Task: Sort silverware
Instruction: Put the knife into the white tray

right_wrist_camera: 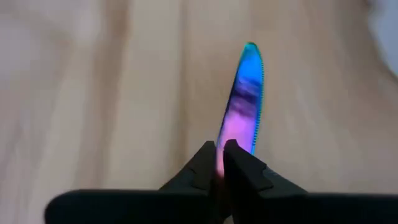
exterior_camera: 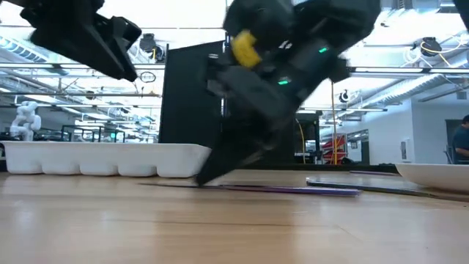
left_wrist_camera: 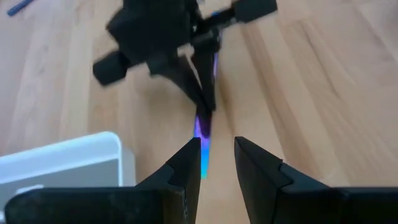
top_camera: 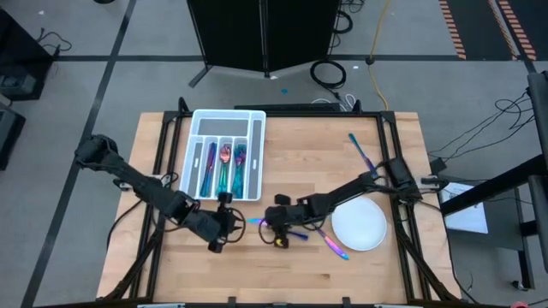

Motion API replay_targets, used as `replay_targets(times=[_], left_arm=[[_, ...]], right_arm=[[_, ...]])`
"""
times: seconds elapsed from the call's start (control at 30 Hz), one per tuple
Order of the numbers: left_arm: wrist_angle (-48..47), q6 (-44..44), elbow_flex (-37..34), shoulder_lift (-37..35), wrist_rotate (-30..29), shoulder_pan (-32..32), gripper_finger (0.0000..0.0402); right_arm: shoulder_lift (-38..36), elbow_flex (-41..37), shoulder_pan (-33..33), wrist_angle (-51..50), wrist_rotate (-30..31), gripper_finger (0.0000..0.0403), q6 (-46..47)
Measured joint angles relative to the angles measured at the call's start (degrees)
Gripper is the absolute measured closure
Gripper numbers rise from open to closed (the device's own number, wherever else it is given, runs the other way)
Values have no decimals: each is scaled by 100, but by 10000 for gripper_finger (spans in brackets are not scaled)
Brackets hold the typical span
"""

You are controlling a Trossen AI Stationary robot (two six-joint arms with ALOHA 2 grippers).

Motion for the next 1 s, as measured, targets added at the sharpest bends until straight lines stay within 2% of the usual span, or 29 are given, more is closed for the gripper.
replay_targets(times=[0.1,0.23,0.4,0.5,0.63,0.77,0.9,1.0], left_arm=[[-52,-191,0,0,-8,-112,301],[-75,-234,0,0,-17,-271,301],[-366,-520,0,-2,10,-416,302],[-605,-823,-4,-2,3,-510,302],[-609,-925,4,-13,-159,-669,302],[-540,-823,33,-12,-256,-775,302],[-425,-784,33,-41,-361,-827,302],[-394,-819,33,-56,-496,-822,302]], right_arm=[[425,533,-38,43,-136,398,-280],[1002,1635,-113,-134,-132,401,-736],[1654,3056,-262,-703,-158,402,-1308],[1802,3564,-306,-908,-128,403,-1675],[1712,3973,-270,-992,-73,403,-1899],[1551,4132,-191,-1529,-93,403,-1862],[1157,4136,-76,-2458,-73,403,-1840],[794,3777,17,-2749,-53,403,-1873]])
